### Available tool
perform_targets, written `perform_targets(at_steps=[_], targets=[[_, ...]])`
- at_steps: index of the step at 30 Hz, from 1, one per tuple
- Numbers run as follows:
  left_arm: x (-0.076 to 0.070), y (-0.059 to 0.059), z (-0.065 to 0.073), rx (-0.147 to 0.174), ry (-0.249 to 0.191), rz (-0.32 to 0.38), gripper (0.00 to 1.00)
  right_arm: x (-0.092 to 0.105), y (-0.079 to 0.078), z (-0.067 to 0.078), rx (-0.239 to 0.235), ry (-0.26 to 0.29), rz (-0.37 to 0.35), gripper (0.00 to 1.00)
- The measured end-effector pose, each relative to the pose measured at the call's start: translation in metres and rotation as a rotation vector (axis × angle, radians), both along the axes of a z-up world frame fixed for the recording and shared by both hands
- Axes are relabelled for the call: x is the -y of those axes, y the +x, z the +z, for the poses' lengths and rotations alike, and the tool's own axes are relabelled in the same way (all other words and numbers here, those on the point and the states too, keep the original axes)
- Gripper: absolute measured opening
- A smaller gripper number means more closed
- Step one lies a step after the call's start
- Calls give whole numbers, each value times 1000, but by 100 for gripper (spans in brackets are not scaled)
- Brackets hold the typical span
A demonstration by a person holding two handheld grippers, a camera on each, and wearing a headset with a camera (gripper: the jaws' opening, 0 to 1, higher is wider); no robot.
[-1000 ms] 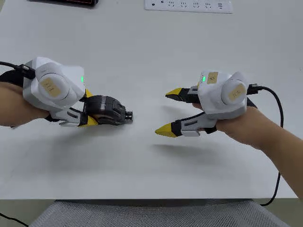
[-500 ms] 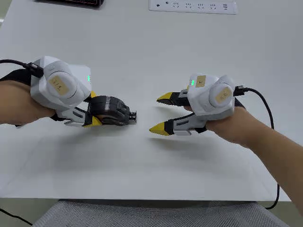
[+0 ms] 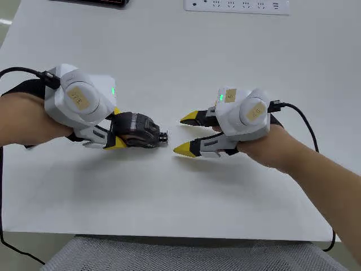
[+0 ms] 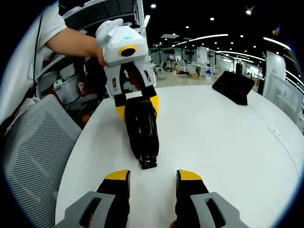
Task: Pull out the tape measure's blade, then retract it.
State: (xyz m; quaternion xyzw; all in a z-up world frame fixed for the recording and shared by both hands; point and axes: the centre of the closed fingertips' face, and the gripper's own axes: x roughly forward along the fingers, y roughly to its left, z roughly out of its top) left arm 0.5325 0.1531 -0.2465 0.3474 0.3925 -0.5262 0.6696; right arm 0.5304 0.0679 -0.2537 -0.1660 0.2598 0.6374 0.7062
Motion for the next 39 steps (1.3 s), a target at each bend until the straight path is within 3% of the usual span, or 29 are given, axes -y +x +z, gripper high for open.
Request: perform_targets(at_steps=[15,39], targets=[[1,0,0,-8,4,2,27,-15,-2,-6,2,20,36,25],[1,-1,0,-11,6,-1,27,-23,-3,-12,15,32,66,14]])
